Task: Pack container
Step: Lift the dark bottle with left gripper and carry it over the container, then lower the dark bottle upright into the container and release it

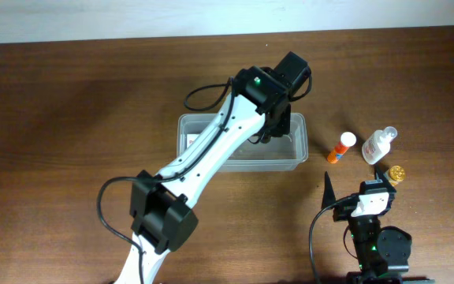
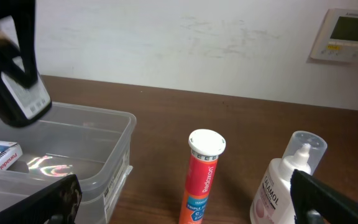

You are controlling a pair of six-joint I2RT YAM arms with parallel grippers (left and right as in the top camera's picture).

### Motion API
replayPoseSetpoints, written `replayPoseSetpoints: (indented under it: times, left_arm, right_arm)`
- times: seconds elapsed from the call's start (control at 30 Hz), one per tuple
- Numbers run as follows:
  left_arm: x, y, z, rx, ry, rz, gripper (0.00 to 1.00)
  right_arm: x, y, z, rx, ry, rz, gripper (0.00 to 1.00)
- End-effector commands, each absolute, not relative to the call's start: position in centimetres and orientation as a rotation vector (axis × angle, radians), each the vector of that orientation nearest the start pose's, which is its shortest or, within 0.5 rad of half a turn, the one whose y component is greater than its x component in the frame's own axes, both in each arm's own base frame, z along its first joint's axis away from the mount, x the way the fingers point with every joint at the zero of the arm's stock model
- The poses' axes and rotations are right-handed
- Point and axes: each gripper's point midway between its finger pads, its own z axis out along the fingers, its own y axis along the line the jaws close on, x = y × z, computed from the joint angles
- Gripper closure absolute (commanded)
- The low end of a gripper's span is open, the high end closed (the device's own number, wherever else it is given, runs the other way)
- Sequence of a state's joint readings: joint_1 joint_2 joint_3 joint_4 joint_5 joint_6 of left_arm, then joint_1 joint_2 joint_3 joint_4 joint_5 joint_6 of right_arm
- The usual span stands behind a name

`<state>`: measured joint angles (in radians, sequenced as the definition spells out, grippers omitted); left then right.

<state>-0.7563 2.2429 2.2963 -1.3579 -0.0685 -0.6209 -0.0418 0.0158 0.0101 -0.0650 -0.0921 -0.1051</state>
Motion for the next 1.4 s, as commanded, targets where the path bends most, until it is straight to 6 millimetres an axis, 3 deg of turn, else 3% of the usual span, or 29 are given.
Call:
replayPoseSetpoints:
  times: [0.0,0.23,0.63,0.87,1.37]
  left_arm:
    - [37.0,-32.5,13.8,0.143,2.906,-0.116,0.76]
    - [37.1,-32.6,9.7,0.124,2.973,-0.041,0.76]
    - [38.1,-33.4,6.9,0.066,2.986,-0.060,0.76]
    - [39.0,-34.1,6.9,0.059,2.952,-0.101,0.76]
    - [39.4,-33.3,6.8,0.034,2.959,-0.090,0.76]
  right_arm:
    - [24.6,0.3,15.7,-0.111,1.640,-0.040,0.02]
    - [24.6,0.3,15.7,-0.111,1.640,-0.040,0.02]
    - [24.6,0.3,15.7,-0.111,1.640,-0.039,0.02]
    - [24.6,0.3,15.7,-0.111,1.640,-0.040,0.02]
    - [24.6,0.3,15.7,-0.111,1.640,-0.039,0.02]
